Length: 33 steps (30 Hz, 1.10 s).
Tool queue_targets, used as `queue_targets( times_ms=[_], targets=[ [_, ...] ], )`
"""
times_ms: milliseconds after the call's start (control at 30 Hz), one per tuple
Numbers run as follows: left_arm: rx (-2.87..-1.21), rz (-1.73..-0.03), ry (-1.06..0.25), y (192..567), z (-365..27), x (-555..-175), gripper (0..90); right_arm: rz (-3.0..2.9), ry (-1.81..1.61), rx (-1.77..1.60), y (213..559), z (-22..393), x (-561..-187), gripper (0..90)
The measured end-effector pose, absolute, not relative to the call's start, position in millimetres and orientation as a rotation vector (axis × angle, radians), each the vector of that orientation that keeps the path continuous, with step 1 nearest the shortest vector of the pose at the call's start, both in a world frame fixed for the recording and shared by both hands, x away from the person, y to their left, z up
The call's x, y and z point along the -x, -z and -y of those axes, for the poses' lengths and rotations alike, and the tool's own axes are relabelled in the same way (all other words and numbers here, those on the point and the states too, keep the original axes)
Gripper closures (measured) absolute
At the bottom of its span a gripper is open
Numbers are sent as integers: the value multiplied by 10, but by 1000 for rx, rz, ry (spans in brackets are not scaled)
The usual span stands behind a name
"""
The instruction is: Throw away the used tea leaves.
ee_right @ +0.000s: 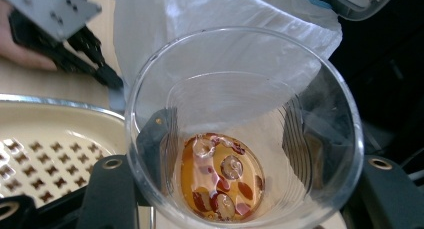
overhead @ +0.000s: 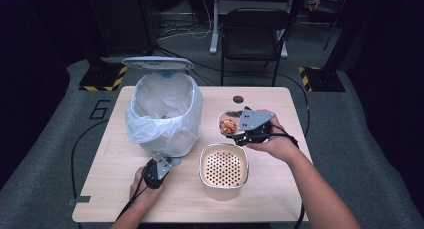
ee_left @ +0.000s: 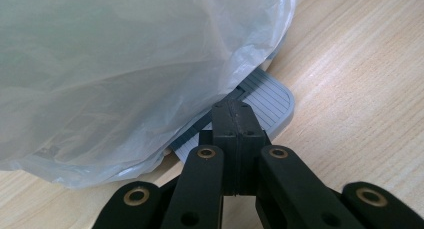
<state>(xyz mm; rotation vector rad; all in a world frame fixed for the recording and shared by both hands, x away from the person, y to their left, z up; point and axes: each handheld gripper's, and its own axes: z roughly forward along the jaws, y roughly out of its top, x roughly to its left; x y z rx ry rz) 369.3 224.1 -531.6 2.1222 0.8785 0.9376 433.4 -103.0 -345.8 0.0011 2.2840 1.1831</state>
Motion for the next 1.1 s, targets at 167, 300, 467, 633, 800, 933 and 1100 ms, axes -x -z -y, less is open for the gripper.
queue_targets(
  times_ms=[167,300,467,633,800,933,1100],
  targets=[
    [-2119,-878,-942,5319,-2239,-3694,900,-2234,-1053,106,3530,972,-4243,399],
    [-2118,-878,-944,5320,-2238,-3694,900,-2196,-1005,149,3546,955,-4198,406],
    [-2121,-876,-946,5318,-2239,-3693,900,-2159,-915,227,3592,903,-4123,416],
    [-2119,-876,-948,5320,-2238,-3694,900,-2097,-871,276,3608,869,-4059,426],
    [-2113,-879,-949,5322,-2235,-3694,900,-2027,-800,348,3632,813,-3970,443],
    [-2115,-878,-949,5321,-2235,-3693,900,-1986,-738,384,3660,792,-3936,444],
    [-2115,-877,-951,5322,-2234,-3693,900,-1955,-633,445,3728,769,-3905,445]
  ],
)
